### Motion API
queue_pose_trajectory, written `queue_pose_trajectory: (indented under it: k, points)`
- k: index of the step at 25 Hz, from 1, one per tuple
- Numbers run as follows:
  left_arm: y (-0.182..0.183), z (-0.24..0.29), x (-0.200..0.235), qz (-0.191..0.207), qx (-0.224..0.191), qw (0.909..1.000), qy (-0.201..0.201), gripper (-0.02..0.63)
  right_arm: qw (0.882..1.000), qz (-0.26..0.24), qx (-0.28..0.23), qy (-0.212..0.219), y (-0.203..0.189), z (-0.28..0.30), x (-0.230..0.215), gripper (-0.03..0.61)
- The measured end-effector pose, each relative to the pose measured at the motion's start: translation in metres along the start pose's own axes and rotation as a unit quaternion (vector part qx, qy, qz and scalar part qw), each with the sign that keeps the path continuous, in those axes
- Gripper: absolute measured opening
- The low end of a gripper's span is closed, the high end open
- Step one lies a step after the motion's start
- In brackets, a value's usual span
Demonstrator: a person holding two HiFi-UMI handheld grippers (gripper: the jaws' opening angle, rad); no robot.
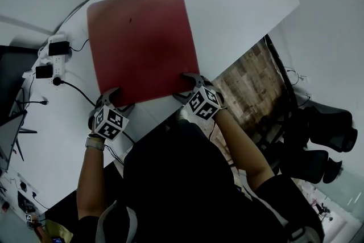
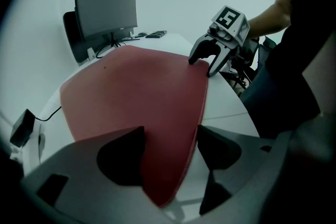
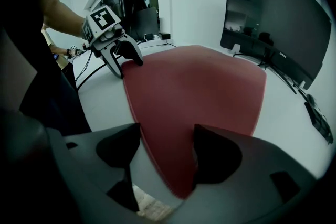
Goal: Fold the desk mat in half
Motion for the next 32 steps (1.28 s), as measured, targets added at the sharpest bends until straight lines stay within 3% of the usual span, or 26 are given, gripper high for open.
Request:
queue_pose_trajectory:
  k: [11,12,15,26,32]
  points:
    - [0.0,0.0,-0.001,0.005,0.002,1.0,-0.007,0.304,1.0,-0.007,0.007,0.005,0.002,-0.001,-0.002,0.29]
    - [0.0,0.0,0.0,0.004,0.002,1.0,-0.006,0.302,1.0,-0.005,0.005,-0.002,0.003,-0.001,-0.004,0.204]
    - [0.002,0.0,0.006,-0.001,0.0,1.0,0.006,0.243,1.0,0.004,0.004,-0.006,0.004,0.0,-0.01,0.164]
    - [0.014,-0.001,0.005,-0.006,0.001,0.9998,0.021,0.169,1.0,0.009,-0.017,-0.005,0.018,-0.012,-0.017,0.098]
    - [0.027,-0.008,-0.005,-0.023,-0.01,0.9991,0.034,0.144,1.0,-0.002,-0.021,0.002,0.024,-0.026,-0.019,0.095]
Point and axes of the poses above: the fingertips, and each gripper's own axes: z forward along the fingers, x to its left, y out of its top, the point moved 2 cm from there along -z, backward along the fingers, and after that the axes turned 14 degrees about -x, right-handed, at the moved point
